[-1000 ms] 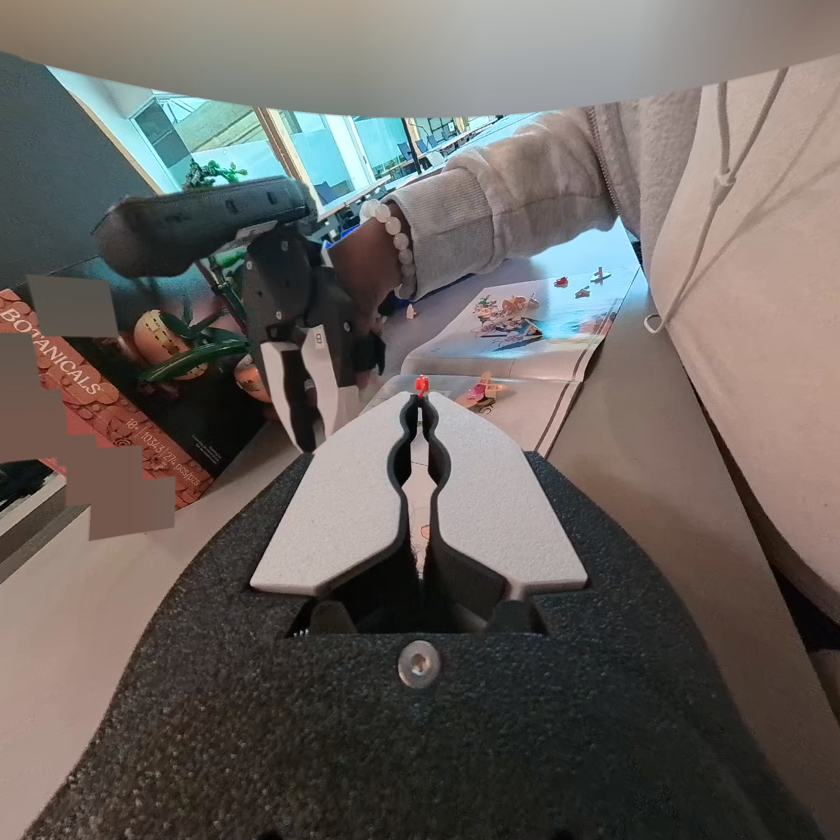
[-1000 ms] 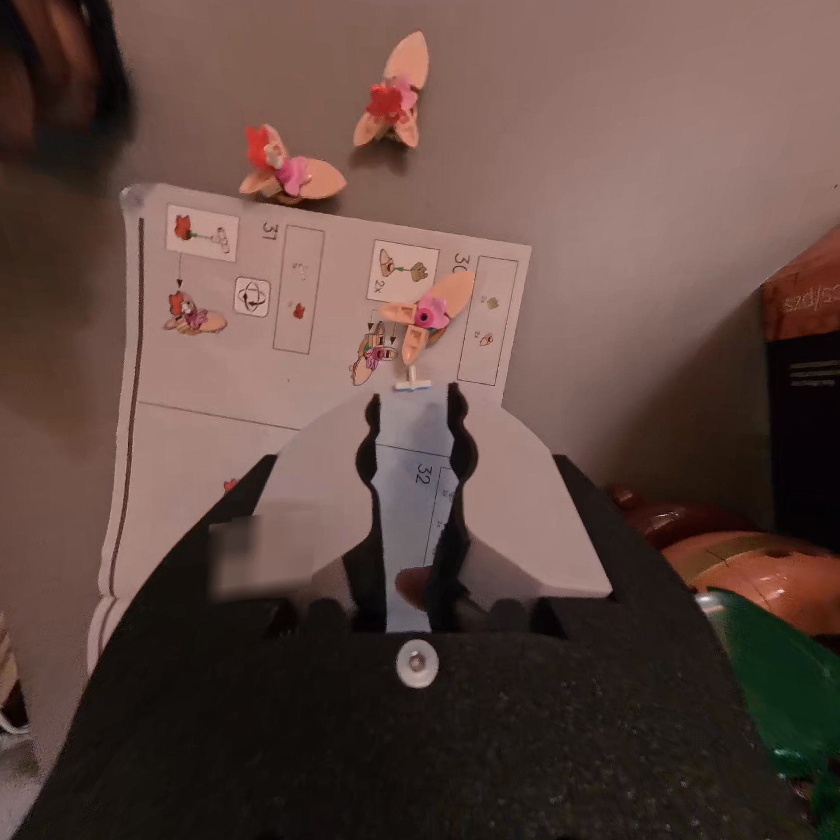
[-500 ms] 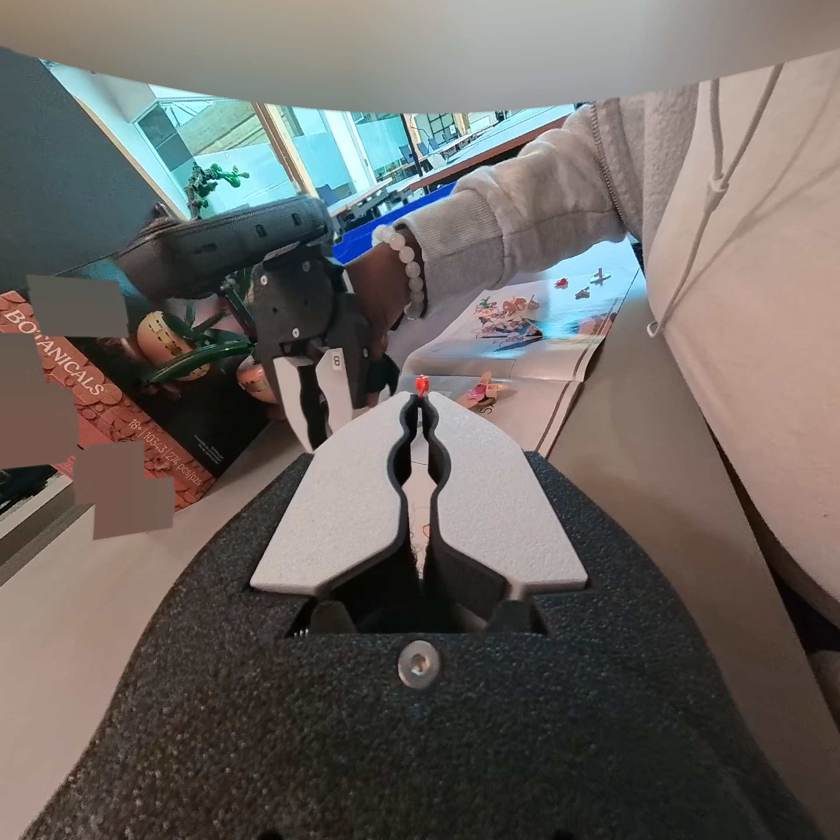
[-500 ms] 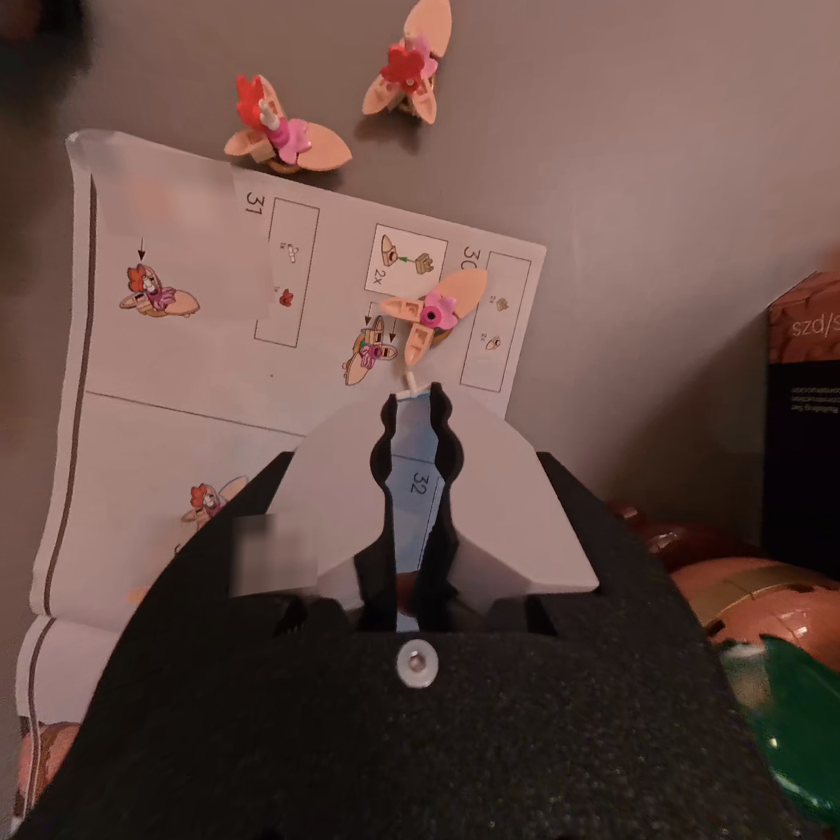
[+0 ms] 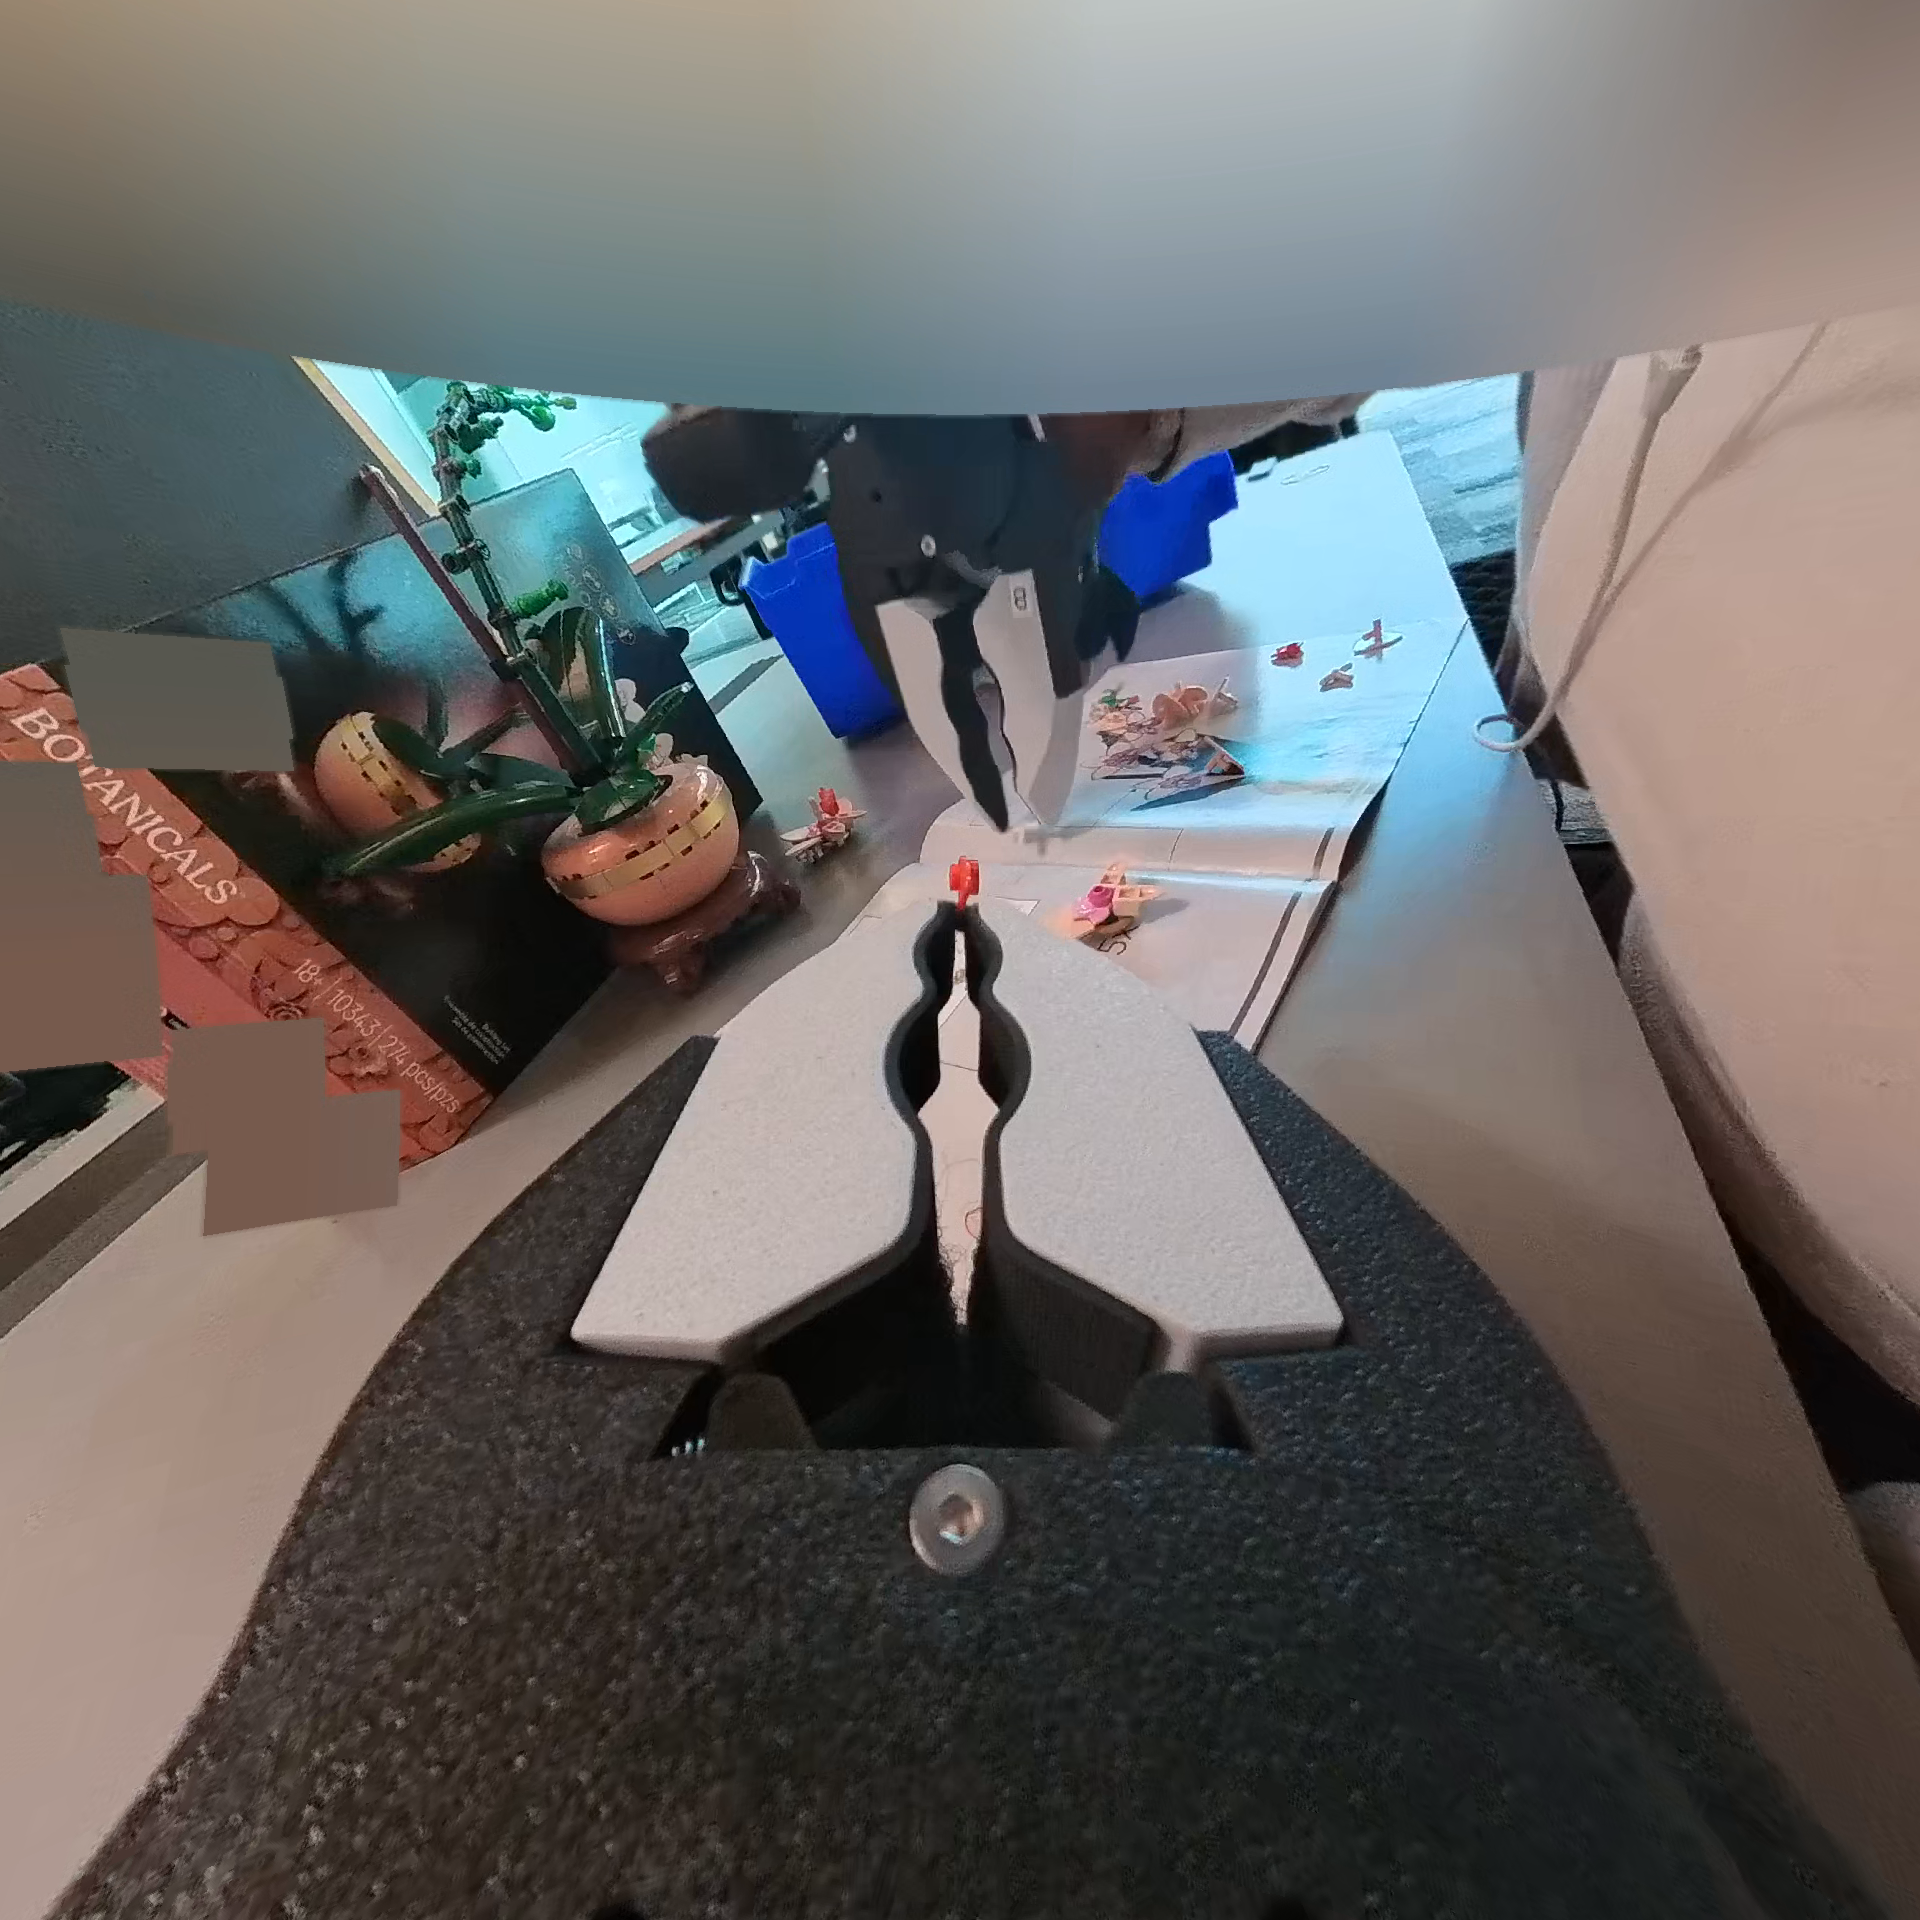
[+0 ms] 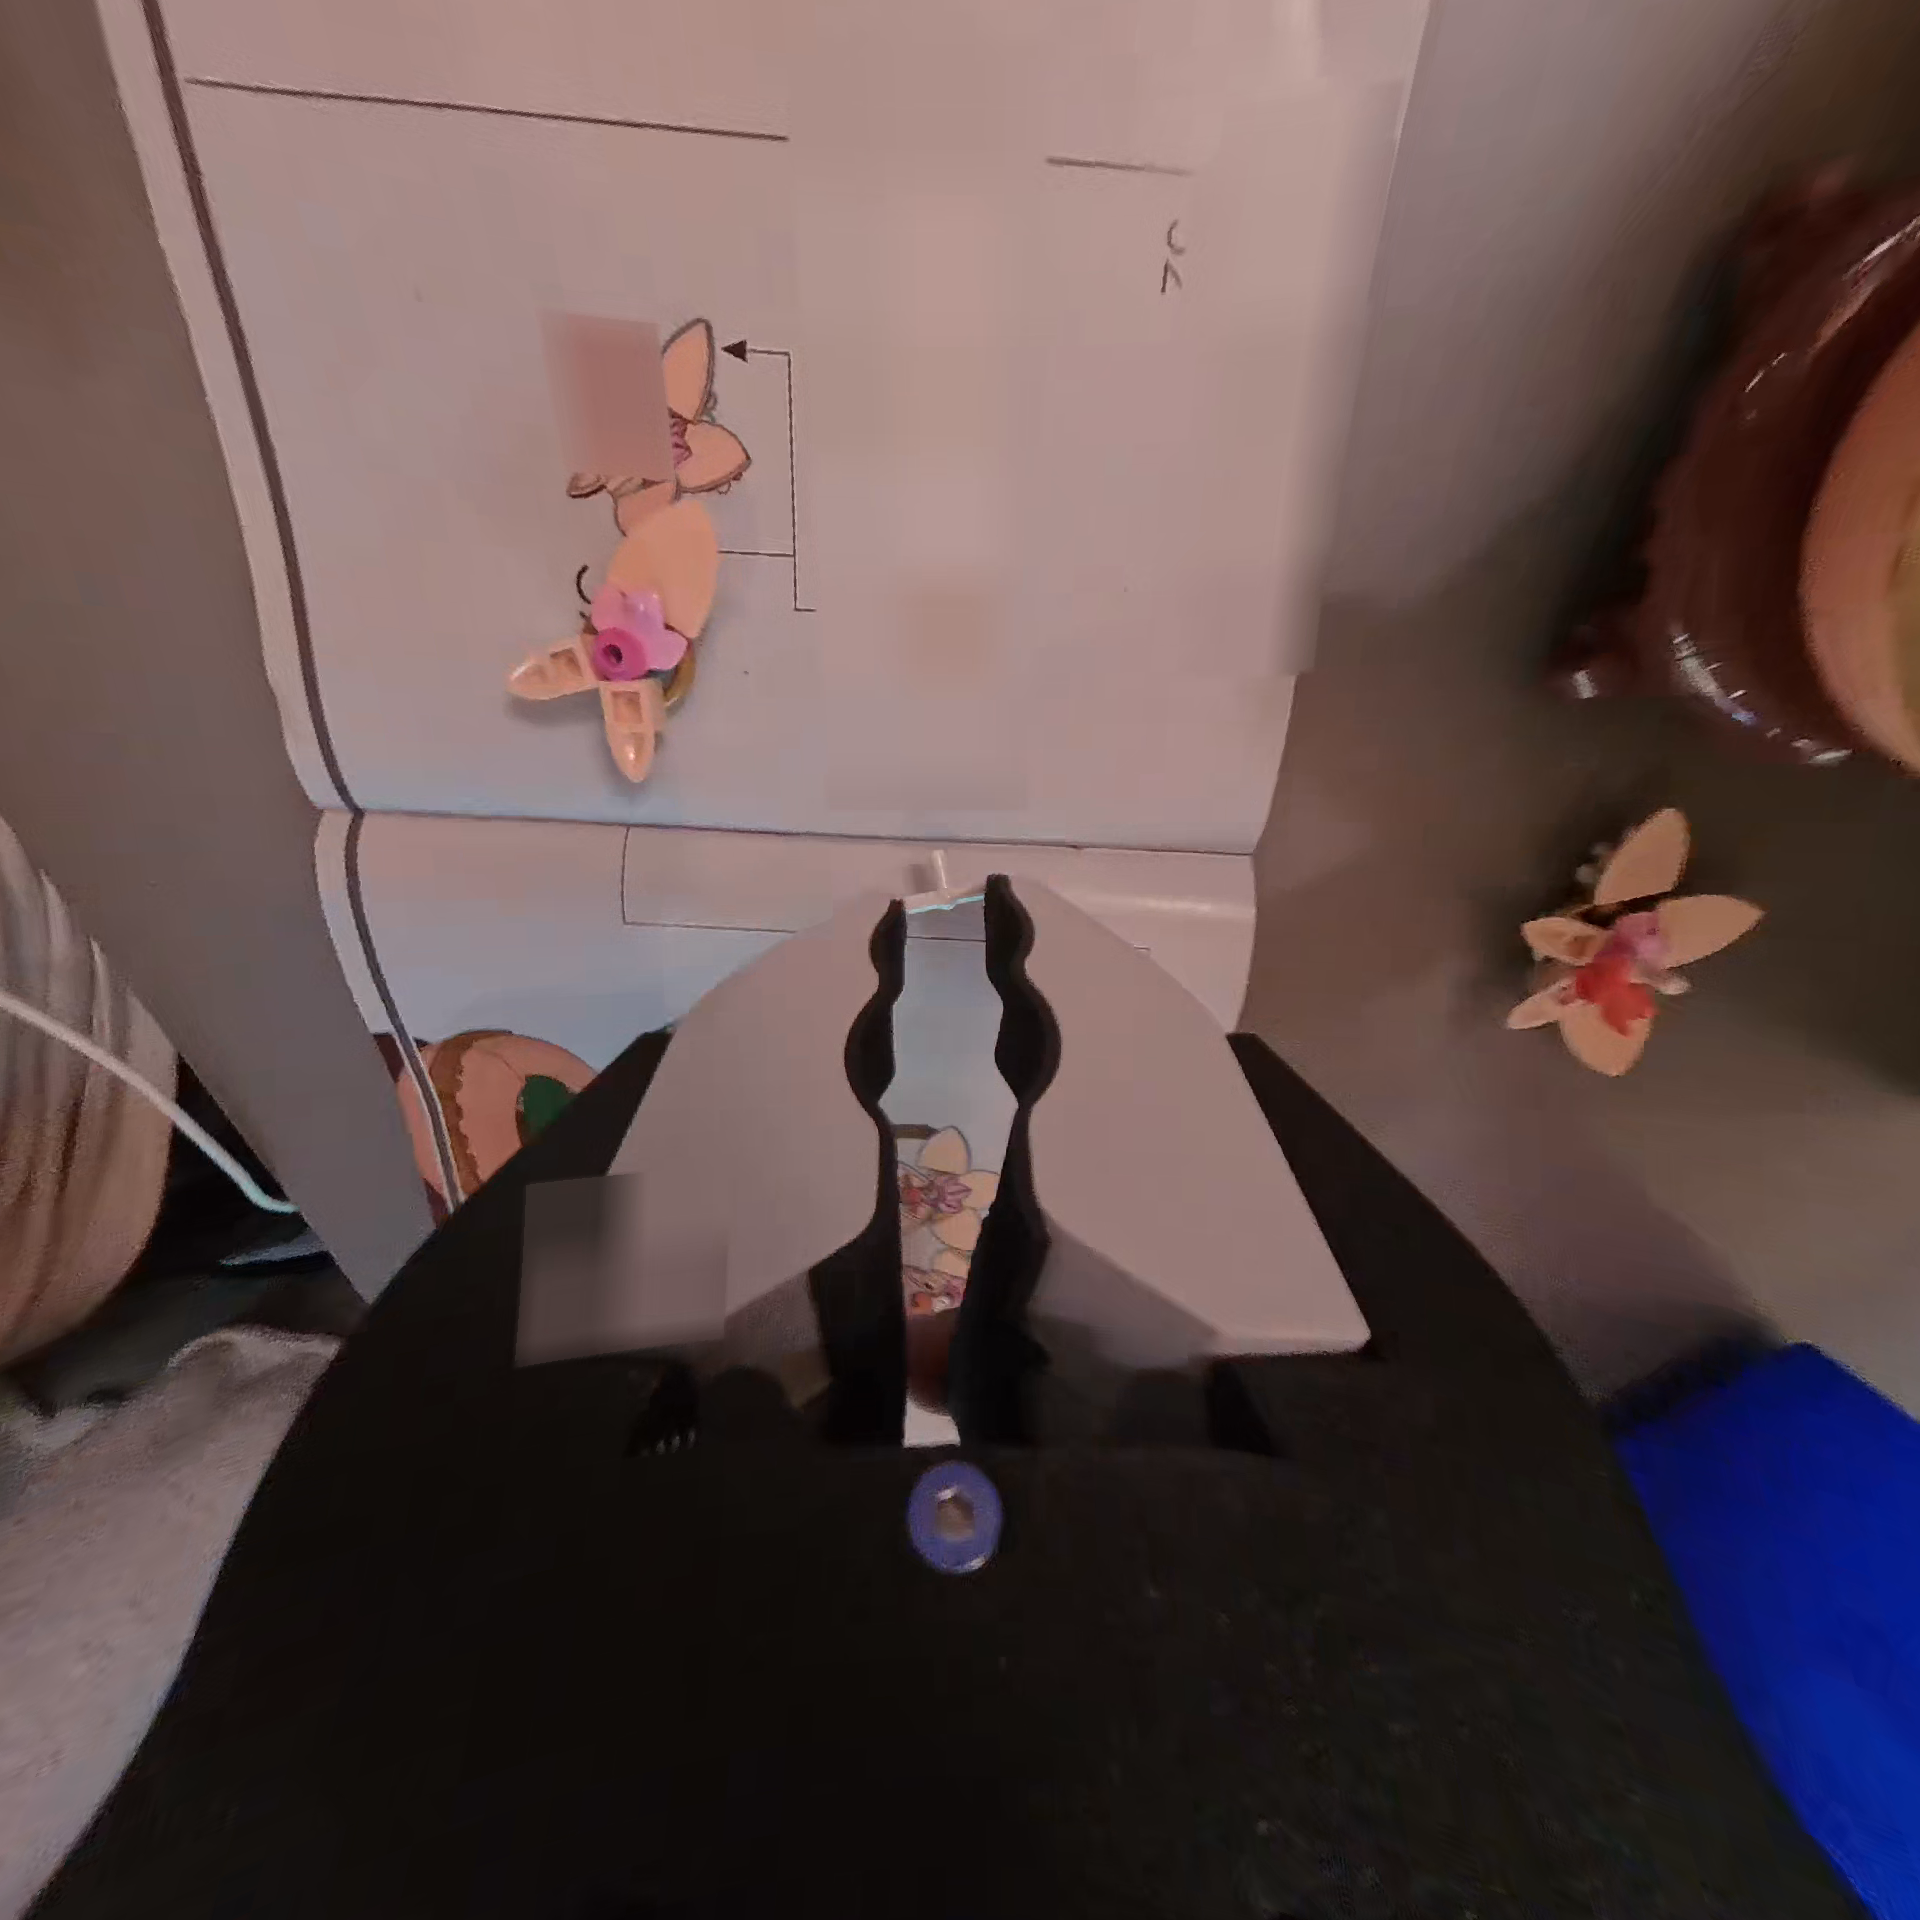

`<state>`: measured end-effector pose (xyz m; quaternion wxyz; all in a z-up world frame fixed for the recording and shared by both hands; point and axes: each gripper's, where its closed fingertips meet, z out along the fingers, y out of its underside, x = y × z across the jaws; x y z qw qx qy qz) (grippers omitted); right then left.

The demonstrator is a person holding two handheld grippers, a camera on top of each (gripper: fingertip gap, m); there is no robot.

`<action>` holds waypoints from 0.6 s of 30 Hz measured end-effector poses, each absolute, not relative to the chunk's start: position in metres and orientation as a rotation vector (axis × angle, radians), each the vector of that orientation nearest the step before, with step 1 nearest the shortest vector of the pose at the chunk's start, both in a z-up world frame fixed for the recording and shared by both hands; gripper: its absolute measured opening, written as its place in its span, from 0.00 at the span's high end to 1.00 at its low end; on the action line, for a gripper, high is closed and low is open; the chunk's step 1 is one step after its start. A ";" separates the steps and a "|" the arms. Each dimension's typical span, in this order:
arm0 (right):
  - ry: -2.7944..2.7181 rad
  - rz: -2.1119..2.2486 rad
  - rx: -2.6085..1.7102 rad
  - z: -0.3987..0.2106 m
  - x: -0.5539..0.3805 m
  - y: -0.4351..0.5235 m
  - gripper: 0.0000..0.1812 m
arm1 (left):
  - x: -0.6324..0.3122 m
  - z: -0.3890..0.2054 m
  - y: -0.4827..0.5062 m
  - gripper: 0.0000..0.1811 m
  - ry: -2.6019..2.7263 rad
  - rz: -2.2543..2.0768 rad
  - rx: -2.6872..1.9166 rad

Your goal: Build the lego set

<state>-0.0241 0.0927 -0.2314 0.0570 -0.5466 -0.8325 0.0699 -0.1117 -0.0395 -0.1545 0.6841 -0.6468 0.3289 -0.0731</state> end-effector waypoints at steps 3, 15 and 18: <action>-2.516 0.181 -1.696 -0.239 -0.021 0.092 0.92 | -0.110 -0.154 -0.040 0.99 0.740 -0.166 -1.446; -2.347 0.386 -1.781 -0.227 -0.023 0.086 0.89 | -0.112 -0.153 -0.041 0.99 0.734 -0.171 -1.441; -2.094 0.509 -1.944 -0.227 -0.025 0.087 0.93 | -0.112 -0.152 -0.041 0.99 0.729 -0.181 -1.438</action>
